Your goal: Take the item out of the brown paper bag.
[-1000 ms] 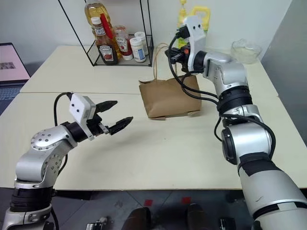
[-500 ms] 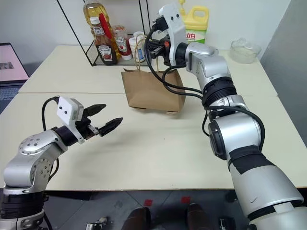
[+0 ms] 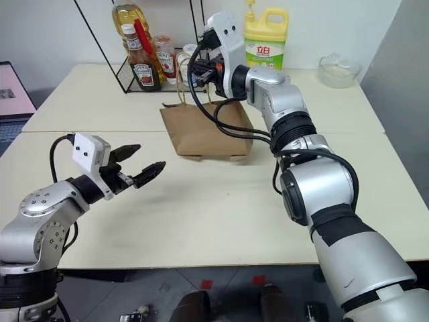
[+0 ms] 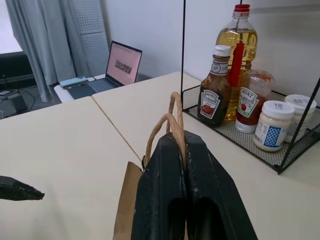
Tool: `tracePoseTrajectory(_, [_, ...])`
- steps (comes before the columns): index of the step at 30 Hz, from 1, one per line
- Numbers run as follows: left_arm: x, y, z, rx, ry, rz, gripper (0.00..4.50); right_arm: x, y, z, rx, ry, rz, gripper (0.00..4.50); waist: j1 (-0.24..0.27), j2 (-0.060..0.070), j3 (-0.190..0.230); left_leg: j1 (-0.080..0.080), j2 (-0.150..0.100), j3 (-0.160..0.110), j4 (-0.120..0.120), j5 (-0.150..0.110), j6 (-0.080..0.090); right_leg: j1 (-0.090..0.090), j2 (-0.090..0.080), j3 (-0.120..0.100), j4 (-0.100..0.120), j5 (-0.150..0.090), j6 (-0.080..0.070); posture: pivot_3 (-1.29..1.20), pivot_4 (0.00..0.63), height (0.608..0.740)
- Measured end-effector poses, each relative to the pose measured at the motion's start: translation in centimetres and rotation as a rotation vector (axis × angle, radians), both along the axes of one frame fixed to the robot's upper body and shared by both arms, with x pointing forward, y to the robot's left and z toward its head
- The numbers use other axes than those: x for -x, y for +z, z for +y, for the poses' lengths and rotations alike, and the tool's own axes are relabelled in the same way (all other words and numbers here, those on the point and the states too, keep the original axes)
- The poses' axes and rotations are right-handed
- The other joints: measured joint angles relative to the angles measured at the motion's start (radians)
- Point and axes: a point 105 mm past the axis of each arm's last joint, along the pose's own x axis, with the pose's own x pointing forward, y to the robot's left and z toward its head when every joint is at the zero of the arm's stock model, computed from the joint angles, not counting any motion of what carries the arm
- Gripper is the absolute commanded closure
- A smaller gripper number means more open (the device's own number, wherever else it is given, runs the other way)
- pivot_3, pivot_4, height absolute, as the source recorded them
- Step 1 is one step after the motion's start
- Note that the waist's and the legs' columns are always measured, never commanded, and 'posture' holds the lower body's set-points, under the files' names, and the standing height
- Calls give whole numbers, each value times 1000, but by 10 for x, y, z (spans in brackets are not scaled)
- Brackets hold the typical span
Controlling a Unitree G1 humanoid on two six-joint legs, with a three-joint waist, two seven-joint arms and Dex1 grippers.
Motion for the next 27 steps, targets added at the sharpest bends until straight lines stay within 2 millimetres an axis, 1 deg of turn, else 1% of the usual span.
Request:
tracePoseTrajectory(6, [2, 4, -5, 0, -4, -4, 0, 5, -1, 10, 2, 42, -15, 4470, -3, 0, 0, 0, 0, 0, 0, 0, -1, 0, 0, 0, 0, 0, 0, 0, 150, 740])
tracePoseTrajectory(12, [2, 2, -4, 1, -4, 3, 0, 6, -11, 14, 64, 49, -35, 4470, -4, 0, 0, 0, 0, 0, 0, 1, -1, 0, 0, 0, 0, 0, 0, 0, 150, 740])
tracePoseTrajectory(19, [3, 0, -4, 1, -19, 4, 0, 5, -15, 15, 153, 31, -111, 4470, -4, 0, 0, 0, 0, 0, 0, 1, -1, 0, 0, 0, 0, 0, 0, 0, 150, 740])
tracePoseTrajectory(27, [3, -4, -1, 2, -25, 3, 0, 4, -20, 14, 178, 25, -119, 4470, -4, 0, 0, 0, 0, 0, 0, 1, -1, 0, 0, 0, 1, 0, 0, 0, 150, 740])
